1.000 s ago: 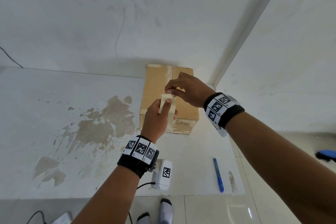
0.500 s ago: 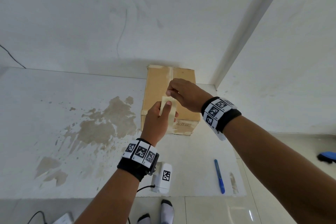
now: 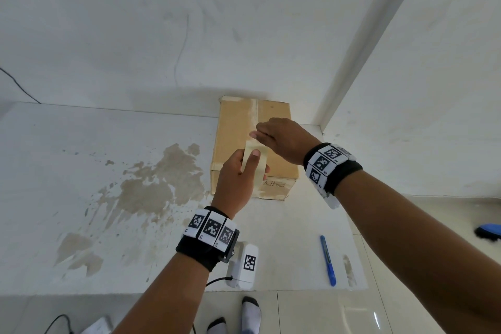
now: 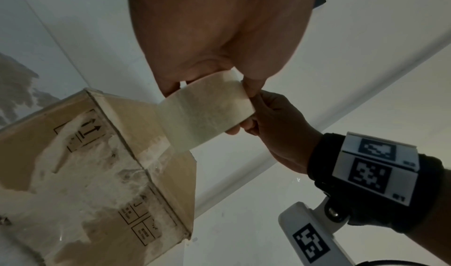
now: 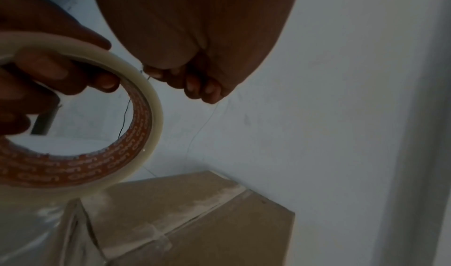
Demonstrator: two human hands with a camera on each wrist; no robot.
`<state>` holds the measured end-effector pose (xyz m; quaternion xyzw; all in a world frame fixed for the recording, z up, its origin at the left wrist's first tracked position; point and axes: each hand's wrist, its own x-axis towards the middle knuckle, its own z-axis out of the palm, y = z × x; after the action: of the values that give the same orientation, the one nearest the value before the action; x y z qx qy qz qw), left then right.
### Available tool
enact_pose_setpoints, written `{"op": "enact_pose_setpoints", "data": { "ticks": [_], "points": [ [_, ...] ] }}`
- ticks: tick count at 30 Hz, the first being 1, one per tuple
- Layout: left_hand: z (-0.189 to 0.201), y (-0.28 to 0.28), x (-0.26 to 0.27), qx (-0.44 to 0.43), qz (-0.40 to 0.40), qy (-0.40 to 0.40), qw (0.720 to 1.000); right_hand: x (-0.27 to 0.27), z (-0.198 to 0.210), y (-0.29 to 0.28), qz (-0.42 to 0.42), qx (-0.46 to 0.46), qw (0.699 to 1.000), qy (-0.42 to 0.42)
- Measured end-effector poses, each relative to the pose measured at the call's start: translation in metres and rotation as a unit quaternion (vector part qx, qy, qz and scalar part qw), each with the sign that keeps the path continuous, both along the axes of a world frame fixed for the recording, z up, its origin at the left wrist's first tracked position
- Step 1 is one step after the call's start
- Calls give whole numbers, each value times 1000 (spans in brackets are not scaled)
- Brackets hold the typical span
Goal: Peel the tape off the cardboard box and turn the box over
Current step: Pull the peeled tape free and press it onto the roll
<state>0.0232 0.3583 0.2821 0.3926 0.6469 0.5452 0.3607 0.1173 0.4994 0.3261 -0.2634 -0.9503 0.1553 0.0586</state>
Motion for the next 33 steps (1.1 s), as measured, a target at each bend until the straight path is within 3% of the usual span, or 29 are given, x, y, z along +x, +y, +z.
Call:
{"op": "enact_pose_setpoints", "data": {
  "ticks": [5,8,14,20,25,29,33],
  "points": [
    [2,0,3,-2,11,-16,1000,9,-4,-4,-53,-113,988,86],
    [1,0,5,-14,19,-41,999,8,-2,-7,-62,-157,981,93],
    [2,-2,11,-26,-7,-71,997,6,-10,-4,-11,-97,994,45],
    [3,1,9,-33,-23,4,999,7,-6,-1,23,9,999,42],
    [3,6,6,-57,-45,6,997,11,-9,1,34,42,998,33],
    [5,7,7,-67,-66,-11,996,18,-9,1,3,-18,999,36],
    [9,8,8,-64,-55,-63,994,26,-12,-1,-100,-139,977,130]
  ]
}}
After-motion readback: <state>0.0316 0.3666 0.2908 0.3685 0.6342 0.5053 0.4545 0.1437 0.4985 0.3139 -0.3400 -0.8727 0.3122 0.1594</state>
